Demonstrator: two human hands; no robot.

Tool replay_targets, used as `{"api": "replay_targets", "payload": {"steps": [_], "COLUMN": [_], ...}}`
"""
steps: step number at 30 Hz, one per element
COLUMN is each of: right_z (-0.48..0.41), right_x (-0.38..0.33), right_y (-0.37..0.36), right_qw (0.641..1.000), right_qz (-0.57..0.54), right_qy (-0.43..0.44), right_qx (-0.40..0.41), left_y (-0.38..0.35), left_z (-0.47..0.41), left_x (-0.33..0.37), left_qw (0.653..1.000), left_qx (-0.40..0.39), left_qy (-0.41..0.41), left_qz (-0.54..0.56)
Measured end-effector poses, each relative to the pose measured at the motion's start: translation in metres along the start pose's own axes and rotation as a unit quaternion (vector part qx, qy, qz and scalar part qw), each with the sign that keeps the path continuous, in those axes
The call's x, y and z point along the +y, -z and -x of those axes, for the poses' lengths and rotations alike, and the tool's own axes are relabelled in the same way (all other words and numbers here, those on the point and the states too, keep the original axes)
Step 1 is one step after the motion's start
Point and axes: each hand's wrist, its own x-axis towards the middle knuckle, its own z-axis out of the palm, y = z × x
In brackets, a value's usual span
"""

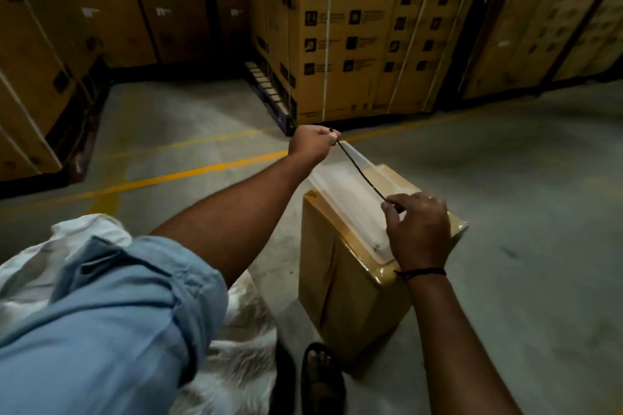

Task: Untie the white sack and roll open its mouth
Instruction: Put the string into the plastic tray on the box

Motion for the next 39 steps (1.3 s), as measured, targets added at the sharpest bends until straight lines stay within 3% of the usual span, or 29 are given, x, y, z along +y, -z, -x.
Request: {"api": "replay_targets", "payload": {"steps": [5, 12, 15, 29, 39], "right_z": [-0.013, -0.027, -0.025, -0.018, 0.017], "right_x": [-0.008, -0.002, 0.003, -0.016, -0.098], "right_y": [-0.005, -0.016, -0.018, -0.009, -0.015], "right_qw": [0.999, 0.989, 0.986, 0.997, 0.995], "right_qz": [0.008, 0.080, 0.080, 0.013, -0.055], "right_qy": [-0.032, -0.076, -0.085, -0.066, 0.073], "right_qx": [-0.007, -0.100, -0.120, -0.046, -0.050], "left_y": [-0.035, -0.051, -0.055, -0.026, 0.087], "left_z": [-0.019, -0.028, -0.026, 0.005, 0.074], "left_x": [-0.010, -0.029, -0.031, -0.018, -0.034], "left_qw": [0.967, 0.893, 0.895, 0.905, 0.920], "left_qx": [0.063, 0.038, 0.036, 0.060, 0.073], "left_qy": [-0.008, -0.070, -0.076, -0.141, -0.145], "left_qz": [-0.248, -0.444, -0.439, -0.398, -0.357]}}
